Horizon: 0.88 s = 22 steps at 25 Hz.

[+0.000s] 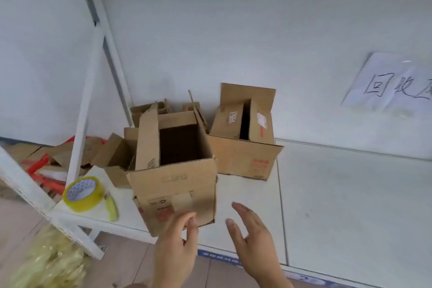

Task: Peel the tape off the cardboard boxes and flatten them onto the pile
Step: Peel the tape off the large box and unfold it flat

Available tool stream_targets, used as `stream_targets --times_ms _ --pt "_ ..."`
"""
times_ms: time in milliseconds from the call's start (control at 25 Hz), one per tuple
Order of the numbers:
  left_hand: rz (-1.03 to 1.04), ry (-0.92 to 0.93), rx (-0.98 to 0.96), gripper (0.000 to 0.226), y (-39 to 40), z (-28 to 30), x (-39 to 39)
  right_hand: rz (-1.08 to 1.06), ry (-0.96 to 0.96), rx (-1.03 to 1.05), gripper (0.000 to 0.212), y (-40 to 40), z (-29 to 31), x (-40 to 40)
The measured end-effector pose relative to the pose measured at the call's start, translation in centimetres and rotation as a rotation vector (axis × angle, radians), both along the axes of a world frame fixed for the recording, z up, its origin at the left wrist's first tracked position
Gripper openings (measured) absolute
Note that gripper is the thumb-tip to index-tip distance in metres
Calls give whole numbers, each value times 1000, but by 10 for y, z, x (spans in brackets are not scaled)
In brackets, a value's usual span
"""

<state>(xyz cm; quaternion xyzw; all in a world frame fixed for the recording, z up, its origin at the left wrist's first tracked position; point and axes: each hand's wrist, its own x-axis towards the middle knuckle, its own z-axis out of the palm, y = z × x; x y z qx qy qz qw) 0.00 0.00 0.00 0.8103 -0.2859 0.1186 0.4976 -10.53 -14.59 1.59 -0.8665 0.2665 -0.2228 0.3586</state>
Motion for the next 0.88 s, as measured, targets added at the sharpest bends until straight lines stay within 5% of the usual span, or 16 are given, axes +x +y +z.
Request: stream_targets --times_ms 160,280,360,480,680,880 --pt "303 -52 -249 33 15 -12 16 75 89 38 85 15 -12 45" --pt "385 304 -264 74 25 -16 36 74 101 193 82 24 -18 59" --pt "248 590 -294 88 29 -18 44 94 72 273 74 30 -14 63" --pt "96 764 -418 77 34 -25 37 81 42 335 63 34 -6 59" --pt "37 797 -426 61 44 -24 -14 -59 -1 329 43 38 3 15" --pt "-20 560 -437 20 55 -2 -48 -217 -163 476 48 39 7 -26"
